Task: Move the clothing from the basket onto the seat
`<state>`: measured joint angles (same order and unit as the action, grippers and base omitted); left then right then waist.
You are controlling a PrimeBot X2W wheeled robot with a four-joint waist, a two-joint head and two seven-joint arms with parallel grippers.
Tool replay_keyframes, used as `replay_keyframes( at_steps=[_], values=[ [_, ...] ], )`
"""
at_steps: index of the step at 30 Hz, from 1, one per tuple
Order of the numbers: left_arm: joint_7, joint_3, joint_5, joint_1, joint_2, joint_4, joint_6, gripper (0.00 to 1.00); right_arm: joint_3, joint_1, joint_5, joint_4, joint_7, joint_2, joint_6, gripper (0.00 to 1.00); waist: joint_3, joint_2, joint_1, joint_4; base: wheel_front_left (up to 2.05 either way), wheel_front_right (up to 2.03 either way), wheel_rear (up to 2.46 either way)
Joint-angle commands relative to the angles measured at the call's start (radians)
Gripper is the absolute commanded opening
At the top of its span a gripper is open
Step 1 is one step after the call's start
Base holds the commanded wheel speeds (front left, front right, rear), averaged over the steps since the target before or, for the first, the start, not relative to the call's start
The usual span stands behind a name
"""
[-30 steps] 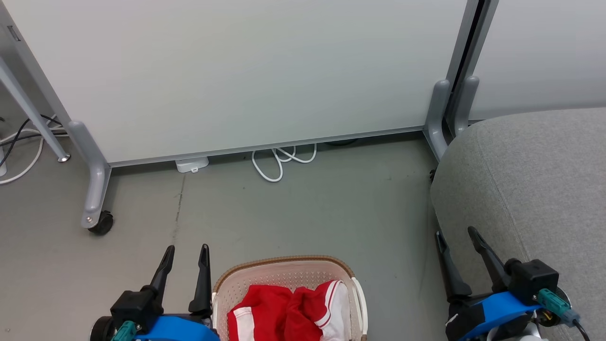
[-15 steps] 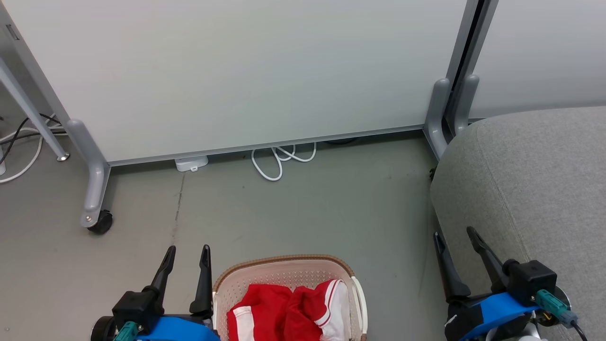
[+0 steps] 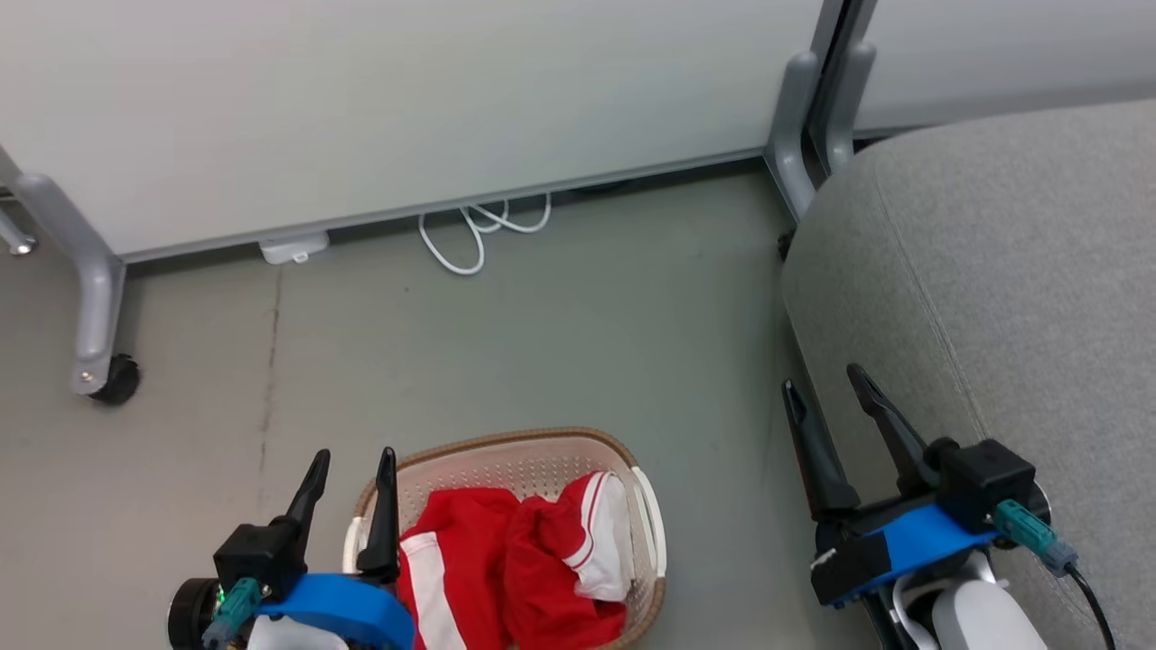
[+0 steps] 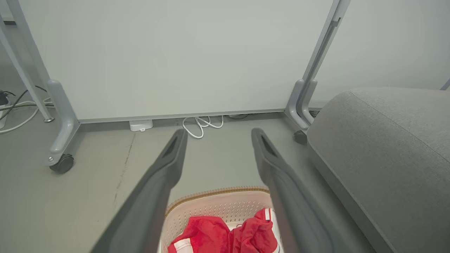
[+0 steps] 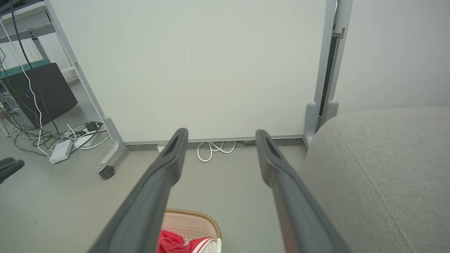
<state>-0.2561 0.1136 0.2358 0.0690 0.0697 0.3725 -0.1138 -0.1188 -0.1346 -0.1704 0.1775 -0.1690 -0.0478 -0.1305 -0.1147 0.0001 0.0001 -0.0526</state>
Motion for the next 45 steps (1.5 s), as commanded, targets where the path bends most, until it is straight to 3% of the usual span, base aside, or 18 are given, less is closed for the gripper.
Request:
replay_keyframes(
  at_steps=[1, 19, 32, 40, 41, 42, 43, 45],
  values=[
    [0.006, 0.004, 0.001, 0.035, 0.013, 0.019, 0.001, 1.0, -0.012, -0.035, -0.006, -0.006, -0.008, -0.005, 0.0, 1.0, -0.089, -0.0001, -0.0001, -0.064, 0.0, 0.0, 0.0],
    [0.12, 0.115, -0.002, 0.319, 0.13, 0.349, -0.019, 1.0, -0.125, -0.236, -0.089, 0.021, -0.087, -0.003, 0.0, 1.0, -0.439, -0.0001, -0.0001, -0.259, 0.0, 0.0, 0.0],
    [0.175, 0.166, 0.032, 0.448, 0.178, 0.519, -0.019, 1.0, -0.162, -0.284, -0.148, -0.003, -0.096, -0.003, 0.0, 1.0, -0.566, -0.0001, -0.0001, -0.322, 0.0, 0.0, 0.0],
    [0.191, 0.164, 0.039, 0.492, 0.188, 0.584, 0.009, 1.0, -0.179, -0.295, -0.169, -0.021, -0.096, -0.003, 0.0, 1.0, -0.593, -0.0001, -0.0001, -0.343, 0.0, 0.0, 0.0],
    [0.192, 0.159, 0.045, 0.495, 0.188, 0.593, 0.015, 0.95, -0.179, -0.294, -0.172, -0.021, -0.096, -0.003, 0.0, 1.0, -0.594, -0.0001, -0.0001, -0.344, 0.0, 0.0, 0.0],
    [0.192, 0.158, 0.045, 0.499, 0.187, 0.6, 0.018, 0.16, -0.179, -0.295, -0.174, -0.02, -0.096, -0.003, 0.0, 1.0, -0.594, -0.0001, -0.0001, -0.346, 0.0, 0.0, 0.0],
    [0.189, 0.158, 0.045, 0.504, 0.187, 0.606, 0.022, 0.0, -0.179, -0.295, -0.174, -0.02, -0.097, -0.003, 0.0, 1.0, -0.594, -0.0001, -0.0001, -0.346, 0.0, 0.0, 0.0],
    [0.195, 0.159, 0.053, 0.506, 0.181, 0.62, 0.02, 0.0, -0.177, -0.294, -0.174, -0.018, -0.097, -0.003, 0.0, 1.0, -0.592, -0.0001, -0.0001, -0.346, 0.0, 0.0, 0.0]
  ],
)
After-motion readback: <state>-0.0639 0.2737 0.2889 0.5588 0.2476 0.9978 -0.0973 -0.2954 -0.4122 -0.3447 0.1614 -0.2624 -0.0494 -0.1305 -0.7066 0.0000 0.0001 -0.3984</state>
